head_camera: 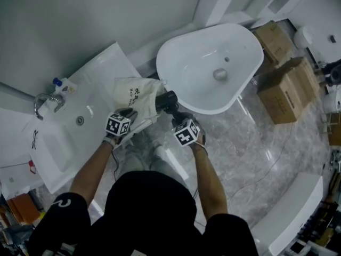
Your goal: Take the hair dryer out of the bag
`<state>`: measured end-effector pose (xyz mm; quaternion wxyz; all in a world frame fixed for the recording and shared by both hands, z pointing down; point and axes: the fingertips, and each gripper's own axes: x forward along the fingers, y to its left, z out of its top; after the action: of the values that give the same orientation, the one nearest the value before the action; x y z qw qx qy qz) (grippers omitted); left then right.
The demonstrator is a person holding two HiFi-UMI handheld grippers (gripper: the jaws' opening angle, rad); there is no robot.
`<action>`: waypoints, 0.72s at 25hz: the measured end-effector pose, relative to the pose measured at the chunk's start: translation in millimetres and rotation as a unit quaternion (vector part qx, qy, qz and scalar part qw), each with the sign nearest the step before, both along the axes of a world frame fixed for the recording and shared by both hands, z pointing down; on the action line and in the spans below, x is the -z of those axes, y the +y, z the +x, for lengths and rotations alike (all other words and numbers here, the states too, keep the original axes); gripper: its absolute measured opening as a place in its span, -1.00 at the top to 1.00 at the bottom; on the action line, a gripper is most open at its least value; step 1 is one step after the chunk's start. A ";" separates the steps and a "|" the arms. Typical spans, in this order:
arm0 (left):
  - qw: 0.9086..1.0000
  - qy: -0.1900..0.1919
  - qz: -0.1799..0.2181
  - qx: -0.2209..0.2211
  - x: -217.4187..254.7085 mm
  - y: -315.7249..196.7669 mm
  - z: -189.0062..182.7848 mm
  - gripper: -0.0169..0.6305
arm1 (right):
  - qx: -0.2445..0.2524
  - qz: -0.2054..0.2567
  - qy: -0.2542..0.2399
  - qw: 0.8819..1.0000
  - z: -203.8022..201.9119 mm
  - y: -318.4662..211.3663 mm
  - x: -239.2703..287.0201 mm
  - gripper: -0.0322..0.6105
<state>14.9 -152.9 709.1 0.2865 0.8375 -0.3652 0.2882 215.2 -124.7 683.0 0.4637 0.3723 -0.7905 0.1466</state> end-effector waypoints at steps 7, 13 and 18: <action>1.000 -0.003 -0.001 -0.002 -3.7 0.5 3.5 0.60 | -0.030 0.043 0.005 0.999 28.2 -13.1 34.9 0.41; 0.999 0.011 0.043 0.006 25.6 -10.4 0.2 0.62 | -0.032 0.077 -0.007 0.997 22.6 -33.4 69.7 0.41; 0.995 0.029 0.093 0.038 64.6 -23.3 -31.5 0.79 | -0.003 0.083 -0.028 0.996 -29.3 -50.9 78.4 0.41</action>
<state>-16.7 -176.2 644.5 0.2285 0.8541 -0.4135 0.2175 185.9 -175.6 604.7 0.4083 0.4078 -0.8115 0.0923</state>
